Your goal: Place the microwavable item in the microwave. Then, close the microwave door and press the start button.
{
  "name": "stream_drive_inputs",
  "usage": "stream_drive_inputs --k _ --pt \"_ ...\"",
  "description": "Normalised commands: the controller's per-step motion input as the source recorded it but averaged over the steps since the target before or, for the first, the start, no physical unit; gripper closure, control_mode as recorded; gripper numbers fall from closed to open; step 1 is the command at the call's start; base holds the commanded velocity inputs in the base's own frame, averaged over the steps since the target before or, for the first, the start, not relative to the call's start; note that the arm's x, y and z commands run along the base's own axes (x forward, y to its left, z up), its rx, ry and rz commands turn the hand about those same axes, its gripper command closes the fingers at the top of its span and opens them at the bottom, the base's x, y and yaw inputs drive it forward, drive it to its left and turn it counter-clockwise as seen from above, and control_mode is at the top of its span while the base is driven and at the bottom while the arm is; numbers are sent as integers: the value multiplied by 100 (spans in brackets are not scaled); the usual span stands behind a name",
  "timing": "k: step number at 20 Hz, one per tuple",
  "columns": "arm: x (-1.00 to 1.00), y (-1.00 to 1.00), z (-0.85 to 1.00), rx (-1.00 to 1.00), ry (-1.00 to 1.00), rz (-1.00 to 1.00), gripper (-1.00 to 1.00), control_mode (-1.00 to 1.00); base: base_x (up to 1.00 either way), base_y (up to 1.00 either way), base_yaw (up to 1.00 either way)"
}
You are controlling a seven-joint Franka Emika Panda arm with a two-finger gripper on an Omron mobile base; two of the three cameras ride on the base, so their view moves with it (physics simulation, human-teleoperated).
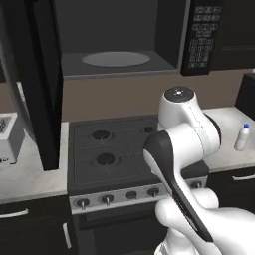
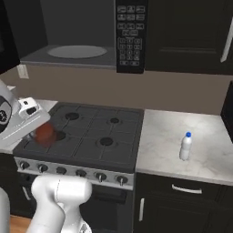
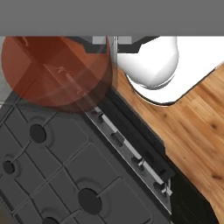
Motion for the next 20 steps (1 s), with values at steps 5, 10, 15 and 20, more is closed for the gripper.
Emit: stream_drive_inputs --k 5,10,15,20 --pt "0 0 0 0 0 0 100 100 51 -5 0" --pt "0 0 0 0 0 0 100 100 67 10 0" --pt "0 0 0 0 0 0 100 100 49 0 0" --pt "0 0 0 0 0 0 100 100 10 0 0"
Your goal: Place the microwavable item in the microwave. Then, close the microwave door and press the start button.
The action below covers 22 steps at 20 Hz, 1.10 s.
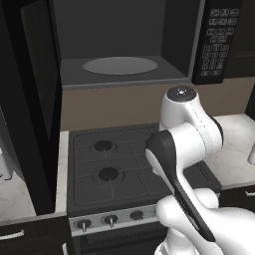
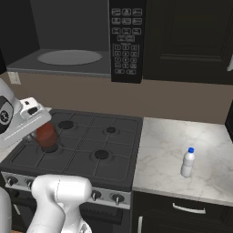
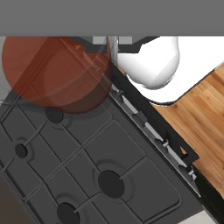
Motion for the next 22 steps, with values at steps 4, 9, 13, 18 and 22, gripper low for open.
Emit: stream_drive_inputs --k 4,9,13,18,22 --pt "0 0 0 0 0 0 100 100 1 0 0" --pt "0 0 0 0 0 0 100 100 9 0 0" --pt "0 0 19 0 -3 0 100 -100 -1 0 0" --pt "17 0 83 -5 -13 16 100 -100 0 0 0" --pt "17 0 87 -7 -16 21 100 -100 0 0 0"
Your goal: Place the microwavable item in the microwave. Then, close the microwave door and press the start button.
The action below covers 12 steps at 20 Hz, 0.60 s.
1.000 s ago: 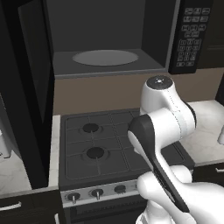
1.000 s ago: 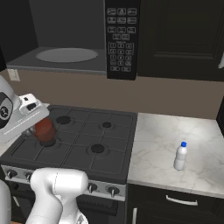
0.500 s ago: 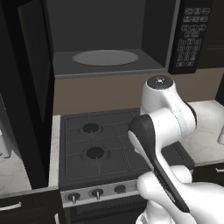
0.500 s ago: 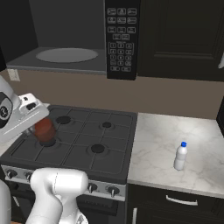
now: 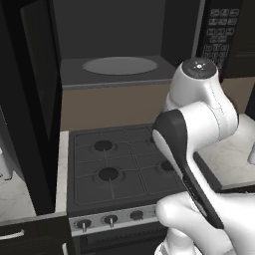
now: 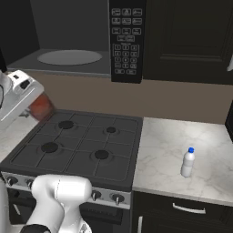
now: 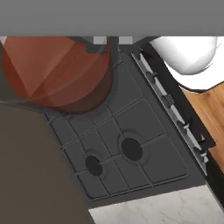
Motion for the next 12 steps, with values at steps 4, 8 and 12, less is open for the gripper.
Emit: stream_drive_inputs --k 4,8,12 --pt "28 0 59 -6 -16 17 100 -100 0 0 0" --pt "47 0 28 -4 -12 10 100 -100 0 0 0" --pt "65 0 12 -5 -9 7 100 -100 0 0 0"
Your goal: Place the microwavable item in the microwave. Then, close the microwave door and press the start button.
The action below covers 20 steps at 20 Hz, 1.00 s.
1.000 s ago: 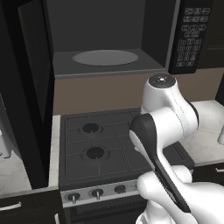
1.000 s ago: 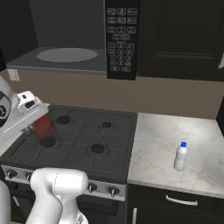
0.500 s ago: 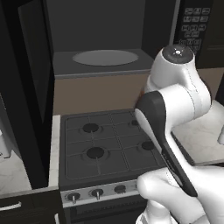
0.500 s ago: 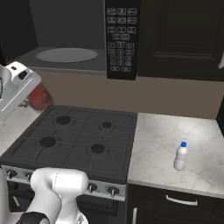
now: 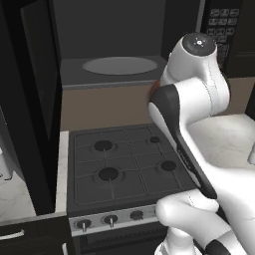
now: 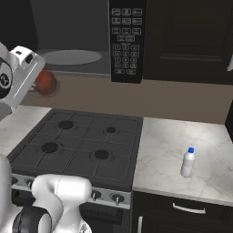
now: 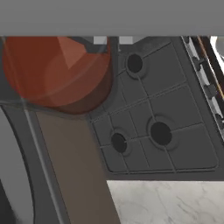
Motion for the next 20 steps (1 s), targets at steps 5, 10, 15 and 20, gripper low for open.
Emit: stream_drive_inputs --k 5,10,15,20 --pt "69 0 27 -6 -15 6 100 -100 0 0 0" --pt "57 0 50 -9 -8 5 100 -100 0 0 0" --pt "72 3 21 -6 1 2 100 -100 0 0 0" --pt "90 1 0 -1 9 4 100 -100 0 0 0"
